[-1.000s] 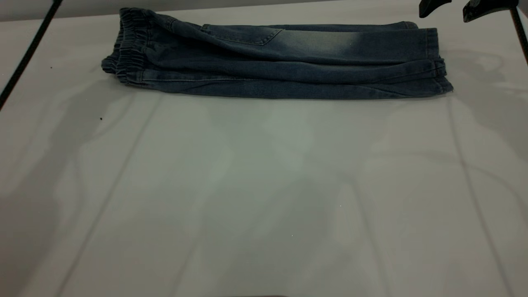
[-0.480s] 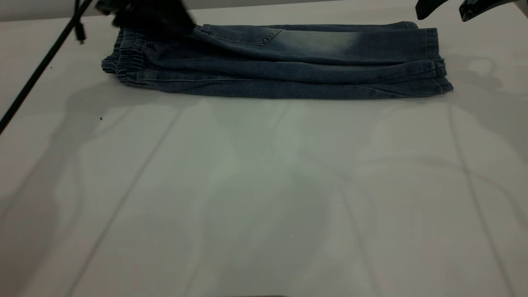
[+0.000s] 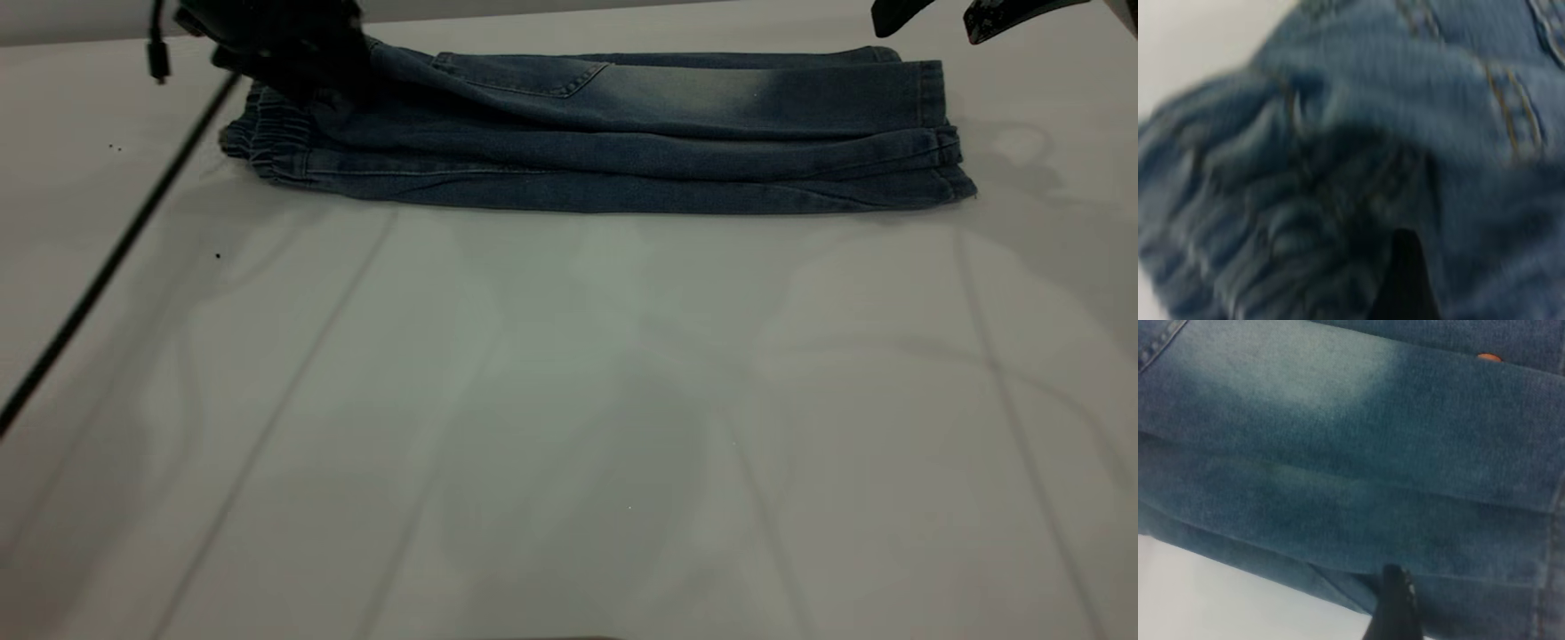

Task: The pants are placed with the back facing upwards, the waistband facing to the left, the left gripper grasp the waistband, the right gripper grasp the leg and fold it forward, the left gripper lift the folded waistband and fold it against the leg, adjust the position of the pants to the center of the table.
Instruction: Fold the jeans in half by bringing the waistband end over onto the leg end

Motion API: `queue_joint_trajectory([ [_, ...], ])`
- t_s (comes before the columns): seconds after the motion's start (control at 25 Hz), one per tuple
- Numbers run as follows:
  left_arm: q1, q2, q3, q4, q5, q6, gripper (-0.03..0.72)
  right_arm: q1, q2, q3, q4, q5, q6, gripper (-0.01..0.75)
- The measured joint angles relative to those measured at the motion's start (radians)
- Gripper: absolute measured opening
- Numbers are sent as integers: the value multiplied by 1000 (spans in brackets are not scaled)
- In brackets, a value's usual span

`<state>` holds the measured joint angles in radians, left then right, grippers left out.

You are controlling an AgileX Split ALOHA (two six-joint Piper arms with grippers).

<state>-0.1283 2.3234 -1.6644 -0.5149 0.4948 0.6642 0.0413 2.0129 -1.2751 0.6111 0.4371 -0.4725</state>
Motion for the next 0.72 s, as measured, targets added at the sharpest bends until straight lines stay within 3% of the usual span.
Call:
queue_joint_trajectory([
  [0.12, -36, 22, 0, 0, -151, 9, 519, 0, 0, 0, 25, 2, -21, 501],
  [0.32, -87, 44, 0, -6, -591, -2, 507, 3, 0, 0, 116, 11, -113, 501],
  [0.4, -92, 43, 0, -9, -705, -35, 494, 15, 0, 0, 171, 22, -179, 501],
  [0.52, -92, 24, 0, -11, -673, -57, 474, 56, 0, 0, 253, 39, -299, 501],
  [0.72, -92, 11, 0, -11, -426, -51, 456, 132, 0, 0, 387, 41, -463, 501],
])
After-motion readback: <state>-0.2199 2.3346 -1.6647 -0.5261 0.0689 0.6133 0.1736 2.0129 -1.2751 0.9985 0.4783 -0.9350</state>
